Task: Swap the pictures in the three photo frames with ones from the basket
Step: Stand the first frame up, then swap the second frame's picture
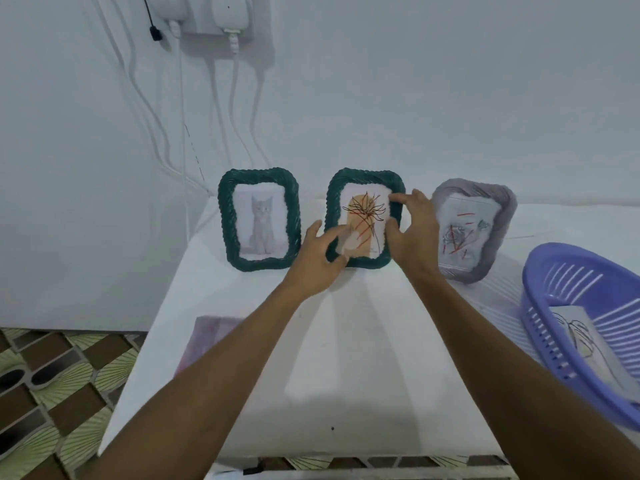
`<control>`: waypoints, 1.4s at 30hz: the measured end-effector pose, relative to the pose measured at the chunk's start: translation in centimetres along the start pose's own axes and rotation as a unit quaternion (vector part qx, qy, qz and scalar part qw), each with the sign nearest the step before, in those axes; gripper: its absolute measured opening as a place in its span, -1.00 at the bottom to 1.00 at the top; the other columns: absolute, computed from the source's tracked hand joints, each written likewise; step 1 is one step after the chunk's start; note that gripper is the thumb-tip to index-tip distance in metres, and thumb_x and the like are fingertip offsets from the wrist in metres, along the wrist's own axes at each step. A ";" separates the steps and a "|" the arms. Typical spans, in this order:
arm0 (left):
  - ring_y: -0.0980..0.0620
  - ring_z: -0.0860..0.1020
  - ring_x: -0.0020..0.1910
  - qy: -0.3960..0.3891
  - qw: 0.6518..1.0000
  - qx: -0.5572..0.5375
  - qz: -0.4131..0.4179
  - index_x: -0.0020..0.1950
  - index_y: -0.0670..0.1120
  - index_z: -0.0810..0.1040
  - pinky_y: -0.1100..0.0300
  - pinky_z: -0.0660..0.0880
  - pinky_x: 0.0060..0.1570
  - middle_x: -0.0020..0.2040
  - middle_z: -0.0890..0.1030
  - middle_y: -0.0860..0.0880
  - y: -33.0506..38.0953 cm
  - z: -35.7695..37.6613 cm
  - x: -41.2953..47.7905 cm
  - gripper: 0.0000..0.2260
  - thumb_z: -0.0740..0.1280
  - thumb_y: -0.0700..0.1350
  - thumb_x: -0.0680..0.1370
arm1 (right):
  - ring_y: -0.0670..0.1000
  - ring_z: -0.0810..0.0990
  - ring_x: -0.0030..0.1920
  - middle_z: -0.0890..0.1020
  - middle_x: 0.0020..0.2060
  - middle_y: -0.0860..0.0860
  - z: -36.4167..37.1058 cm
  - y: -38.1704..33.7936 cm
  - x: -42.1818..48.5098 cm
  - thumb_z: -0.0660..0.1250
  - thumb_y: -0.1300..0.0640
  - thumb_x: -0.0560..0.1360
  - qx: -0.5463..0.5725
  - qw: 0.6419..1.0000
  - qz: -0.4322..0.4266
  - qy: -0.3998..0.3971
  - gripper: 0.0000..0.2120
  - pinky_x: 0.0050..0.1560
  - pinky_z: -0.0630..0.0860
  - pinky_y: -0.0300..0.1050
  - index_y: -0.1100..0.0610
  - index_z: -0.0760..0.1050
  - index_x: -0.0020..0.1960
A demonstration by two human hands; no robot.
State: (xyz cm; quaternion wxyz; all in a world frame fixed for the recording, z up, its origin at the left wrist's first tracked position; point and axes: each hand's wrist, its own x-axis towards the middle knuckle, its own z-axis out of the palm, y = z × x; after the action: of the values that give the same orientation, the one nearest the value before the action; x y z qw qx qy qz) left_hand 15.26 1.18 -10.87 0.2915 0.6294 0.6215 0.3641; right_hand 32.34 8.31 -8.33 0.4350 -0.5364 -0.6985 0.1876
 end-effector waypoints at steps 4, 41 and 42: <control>-0.03 0.43 0.23 0.054 0.997 -0.034 -0.038 0.35 0.09 0.46 0.13 0.39 0.32 0.23 0.41 -0.09 0.5 1.0 0.3 -0.58 0.36 -0.23 0.54 | -0.03 0.51 0.16 0.55 0.22 -0.05 -1.6 0.3 -0.5 0.32 0.30 0.52 0.101 0.990 0.060 -0.076 -0.60 0.14 0.59 -0.05 0.05 0.45 0.32; -0.01 0.51 0.09 -0.023 0.947 0.232 0.219 0.41 0.17 0.34 0.19 0.59 0.02 0.37 0.27 0.00 8.7 3.8 -11.7 -0.46 0.44 0.06 0.47 | 0.13 0.69 -0.01 0.69 0.01 0.16 -12.6 -3.8 -7.2 0.35 0.24 0.55 0.381 0.898 0.088 -0.202 -0.73 -0.12 0.64 0.03 0.15 0.53 0.24; 0.02 0.51 0.07 -0.020 0.953 0.205 0.221 0.38 0.15 0.37 0.22 0.59 0.03 0.33 0.30 0.02 8.5 3.7 -11.7 -0.47 0.46 0.06 0.45 | 0.12 0.69 0.01 0.69 0.03 0.14 -12.5 -3.8 -7.3 0.34 0.20 0.55 0.379 0.898 0.083 -0.208 -0.72 -0.09 0.64 0.04 0.09 0.52 0.26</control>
State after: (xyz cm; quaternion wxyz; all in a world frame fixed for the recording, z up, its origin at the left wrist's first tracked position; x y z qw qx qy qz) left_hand 23.58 -10.63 -7.10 0.0811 0.8042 0.5225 0.2713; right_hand 40.58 -2.26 -1.63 0.4327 -0.3358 -0.6019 0.5811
